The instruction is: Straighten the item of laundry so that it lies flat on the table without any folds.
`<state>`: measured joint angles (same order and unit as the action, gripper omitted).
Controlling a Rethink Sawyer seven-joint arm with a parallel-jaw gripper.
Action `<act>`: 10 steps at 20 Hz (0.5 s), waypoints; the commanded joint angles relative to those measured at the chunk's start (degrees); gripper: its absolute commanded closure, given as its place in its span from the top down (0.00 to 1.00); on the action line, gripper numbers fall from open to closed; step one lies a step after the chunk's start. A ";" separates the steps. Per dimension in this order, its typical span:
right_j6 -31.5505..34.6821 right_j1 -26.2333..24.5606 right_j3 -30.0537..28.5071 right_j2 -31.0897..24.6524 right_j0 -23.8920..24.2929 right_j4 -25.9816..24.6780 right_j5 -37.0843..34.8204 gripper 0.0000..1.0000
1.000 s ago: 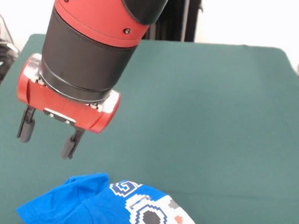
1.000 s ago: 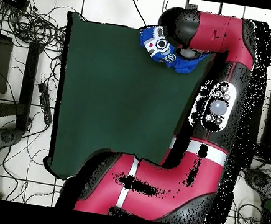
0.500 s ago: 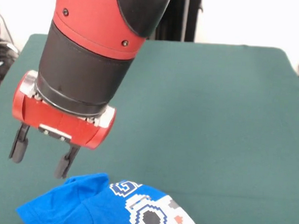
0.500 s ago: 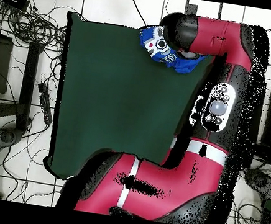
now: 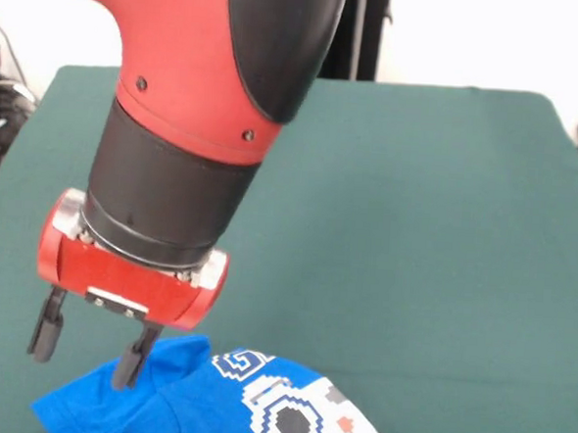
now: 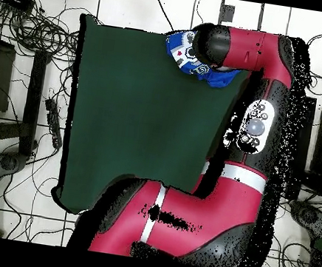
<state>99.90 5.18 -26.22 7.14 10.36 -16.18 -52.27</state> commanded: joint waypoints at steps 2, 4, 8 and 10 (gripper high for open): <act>22.83 -3.79 -13.40 -1.02 -0.94 2.43 2.40 1.00; 23.80 -3.41 -14.81 -0.38 -1.25 2.15 3.63 1.00; 25.67 -3.08 -17.72 0.69 -1.99 0.93 8.21 1.00; 25.09 -3.01 -19.50 0.16 -1.58 1.05 10.53 1.00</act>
<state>105.67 4.82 -32.42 8.17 10.17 -15.93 -48.44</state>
